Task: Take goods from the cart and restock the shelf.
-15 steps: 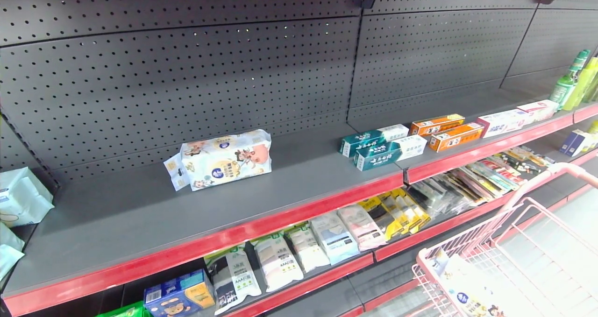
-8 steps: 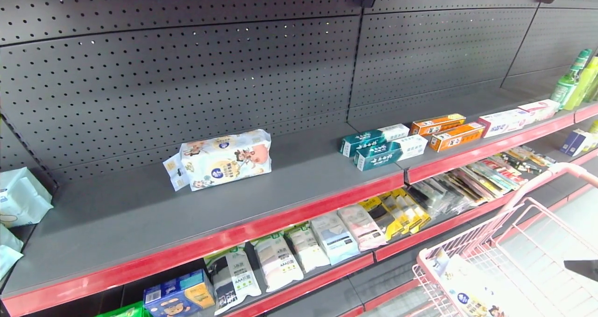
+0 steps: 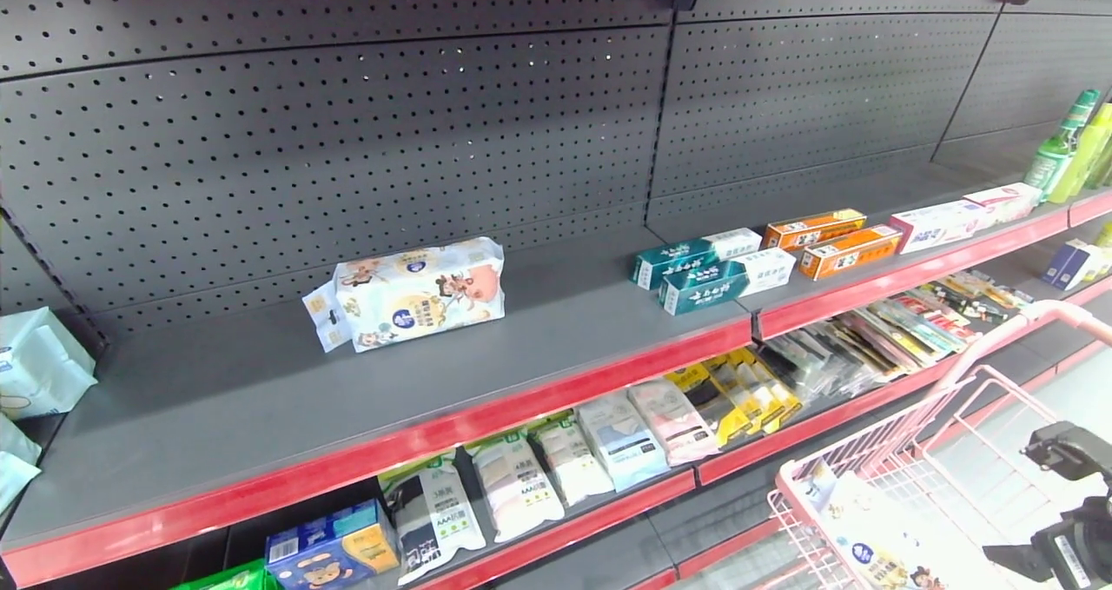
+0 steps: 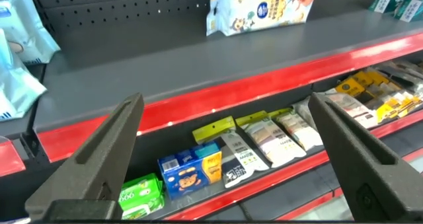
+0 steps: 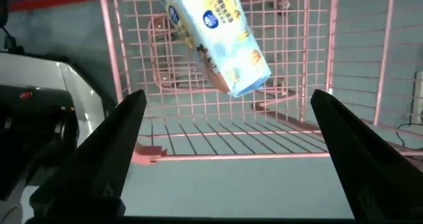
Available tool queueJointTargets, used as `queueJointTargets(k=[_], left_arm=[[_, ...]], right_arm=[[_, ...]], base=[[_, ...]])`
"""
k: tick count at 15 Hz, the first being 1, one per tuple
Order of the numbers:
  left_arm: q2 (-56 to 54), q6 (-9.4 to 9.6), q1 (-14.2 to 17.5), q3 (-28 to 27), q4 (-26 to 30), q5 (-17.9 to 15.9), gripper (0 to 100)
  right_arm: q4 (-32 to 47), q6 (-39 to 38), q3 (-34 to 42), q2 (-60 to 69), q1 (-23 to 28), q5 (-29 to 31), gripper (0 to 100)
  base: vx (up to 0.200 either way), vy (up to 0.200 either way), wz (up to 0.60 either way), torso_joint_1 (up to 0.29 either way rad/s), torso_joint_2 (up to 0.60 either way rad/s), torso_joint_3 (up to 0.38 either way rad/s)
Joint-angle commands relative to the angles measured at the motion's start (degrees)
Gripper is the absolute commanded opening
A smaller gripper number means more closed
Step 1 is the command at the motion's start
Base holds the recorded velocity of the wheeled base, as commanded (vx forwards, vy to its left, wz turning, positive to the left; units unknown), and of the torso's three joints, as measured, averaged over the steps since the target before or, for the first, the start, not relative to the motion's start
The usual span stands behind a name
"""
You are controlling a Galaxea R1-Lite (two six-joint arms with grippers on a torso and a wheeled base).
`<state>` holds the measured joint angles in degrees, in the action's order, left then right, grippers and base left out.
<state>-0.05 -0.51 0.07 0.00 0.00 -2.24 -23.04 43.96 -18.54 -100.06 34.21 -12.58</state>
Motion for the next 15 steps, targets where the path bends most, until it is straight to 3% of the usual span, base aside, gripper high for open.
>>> queueJointTargets(k=[1, 8, 15], left_arm=[[0.05, -0.02, 0.01, 0.00, 0.00, -0.04, 100], [0.05, -0.10, 0.01, 0.00, 0.00, 0.05, 100], [0.05, -0.10, 0.01, 0.00, 0.00, -0.04, 100]], right_arm=[[-0.08, 0.07, 0.17, -3.83, -0.90, 0.01, 100], [-0.16, 0.60, -1.41, -4.18, -1.78, -0.87, 100], [-0.16, 4.29, -7.74, -10.59, -1.16, -0.87, 100]], base=[[0.000, 0.000, 0.00, -0.144, 0.33, 0.183], [0.000, 0.000, 0.00, -0.154, 0.34, 0.182], [0.000, 0.000, 0.00, -0.157, 0.37, 0.197]])
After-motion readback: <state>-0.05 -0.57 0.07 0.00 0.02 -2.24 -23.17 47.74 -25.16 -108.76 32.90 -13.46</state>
